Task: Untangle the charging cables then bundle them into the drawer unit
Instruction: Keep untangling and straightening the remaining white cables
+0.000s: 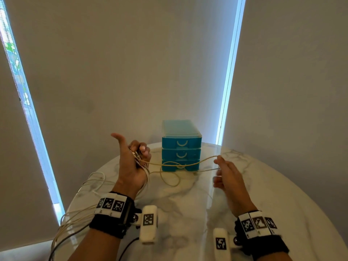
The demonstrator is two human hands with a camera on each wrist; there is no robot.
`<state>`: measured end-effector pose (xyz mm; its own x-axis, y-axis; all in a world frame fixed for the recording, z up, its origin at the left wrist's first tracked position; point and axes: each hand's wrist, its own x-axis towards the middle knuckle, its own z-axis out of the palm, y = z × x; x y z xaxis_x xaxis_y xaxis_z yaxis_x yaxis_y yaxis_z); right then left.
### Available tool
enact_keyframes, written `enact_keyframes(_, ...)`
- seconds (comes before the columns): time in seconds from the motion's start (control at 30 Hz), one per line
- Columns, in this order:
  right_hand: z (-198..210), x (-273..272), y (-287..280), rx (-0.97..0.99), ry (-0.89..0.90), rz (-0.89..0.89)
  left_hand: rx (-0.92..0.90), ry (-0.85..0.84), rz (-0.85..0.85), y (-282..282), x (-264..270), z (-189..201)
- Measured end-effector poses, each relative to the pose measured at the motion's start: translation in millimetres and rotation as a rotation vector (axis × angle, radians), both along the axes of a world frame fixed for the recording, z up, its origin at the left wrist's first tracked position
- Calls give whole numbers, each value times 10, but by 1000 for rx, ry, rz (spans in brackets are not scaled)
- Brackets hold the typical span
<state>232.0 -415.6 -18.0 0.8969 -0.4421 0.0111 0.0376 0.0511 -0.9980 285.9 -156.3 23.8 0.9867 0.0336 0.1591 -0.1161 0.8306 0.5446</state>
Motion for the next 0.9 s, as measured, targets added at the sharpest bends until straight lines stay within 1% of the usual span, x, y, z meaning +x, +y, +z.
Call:
enact_keyframes(0.03, -4, 9, 31, 172, -1, 86, 2, -3, -20, -1, 11, -7)
enact_keyframes(0.07, -5, 6, 52, 318, -25, 126, 6, -9, -53, 7, 19, -11)
enact_keyframes(0.13, 23, -17, 46, 509, -127, 74, 61, -20, -156, 45, 30, -15)
enact_keyframes(0.17, 55, -30, 8, 576, -198, 49, 135, -22, -217, 69, 24, -17)
enact_keyframes(0.2, 114, -56, -27, 626, -268, 47, 248, -15, -276, 78, 10, -21)
enact_keyframes(0.27, 208, -103, -63, 652, -376, 131, 552, 26, -356, 33, -62, -24)
enact_keyframes(0.33, 262, -145, -5, 618, -445, 314, 810, 68, -384, -84, -132, -28)
enact_keyframes(0.4, 266, -187, 140, 476, -455, 555, 973, 75, -393, -196, -169, -51)
enact_keyframes(0.43, 257, -215, 220, 368, -435, 676, 1017, 61, -413, -240, -168, -74)
enact_keyframes(0.5, 224, -278, 343, 148, -357, 962, 1022, 20, -438, -288, -161, -121)
enact_keyframes(0.53, 203, -298, 376, 52, -306, 1106, 1007, 9, -422, -292, -150, -136)
enact_keyframes(0.57, 177, -311, 380, -29, -250, 1227, 991, 0, -395, -284, -143, -135)
enact_keyframes(0.6, 158, -309, 359, -83, -198, 1303, 971, -8, -364, -273, -135, -127)
enact_keyframes(0.63, 136, -298, 326, -109, -154, 1329, 948, -19, -338, -254, -125, -118)
enact_keyframes(0.67, 117, -287, 283, -104, -132, 1316, 928, -34, -327, -232, -117, -107)
enact_keyframes(0.7, 86, -265, 222, -49, -126, 1259, 913, -54, -333, -205, -112, -99)
enact_keyframes(0.77, 30, -224, 109, 165, -119, 1083, 898, -117, -387, -161, -121, -80)
enact_keyframes(0.83, -26, -173, 53, 366, -19, 906, 919, -197, -476, -145, -161, -60)
enact_keyframes(0.87, -52, -151, 73, 395, 56, 863, 938, -237, -531, -147, -185, -56)
enact_keyframes(0.9, -74, -121, 118, 384, 126, 822, 965, -274, -591, -155, -209, -57)
